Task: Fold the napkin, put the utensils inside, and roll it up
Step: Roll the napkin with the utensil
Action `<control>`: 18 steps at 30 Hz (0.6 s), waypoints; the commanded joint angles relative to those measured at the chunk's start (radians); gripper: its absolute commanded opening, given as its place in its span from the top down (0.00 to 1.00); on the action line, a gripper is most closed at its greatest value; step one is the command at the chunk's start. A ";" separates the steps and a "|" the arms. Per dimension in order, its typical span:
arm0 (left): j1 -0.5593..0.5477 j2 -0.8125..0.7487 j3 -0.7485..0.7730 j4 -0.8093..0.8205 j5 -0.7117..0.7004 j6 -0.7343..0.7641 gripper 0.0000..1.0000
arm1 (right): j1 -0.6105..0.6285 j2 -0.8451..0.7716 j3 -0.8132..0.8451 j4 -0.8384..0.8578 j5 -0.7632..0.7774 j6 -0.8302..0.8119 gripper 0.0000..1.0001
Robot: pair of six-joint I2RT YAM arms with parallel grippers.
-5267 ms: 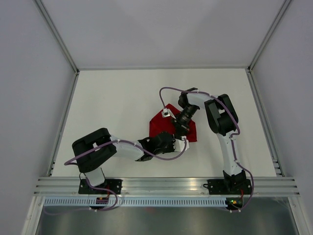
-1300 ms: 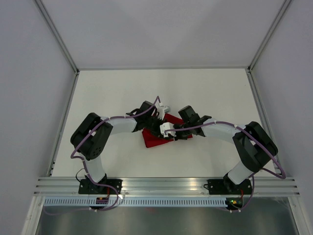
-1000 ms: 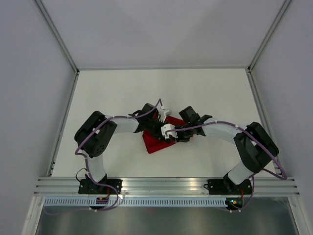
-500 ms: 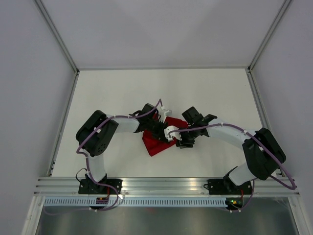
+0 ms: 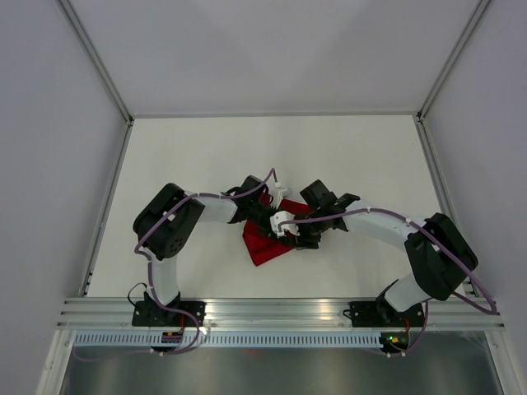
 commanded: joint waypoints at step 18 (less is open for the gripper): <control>-0.022 0.064 -0.023 -0.115 -0.068 0.065 0.98 | 0.022 0.080 0.016 0.054 0.006 0.022 0.49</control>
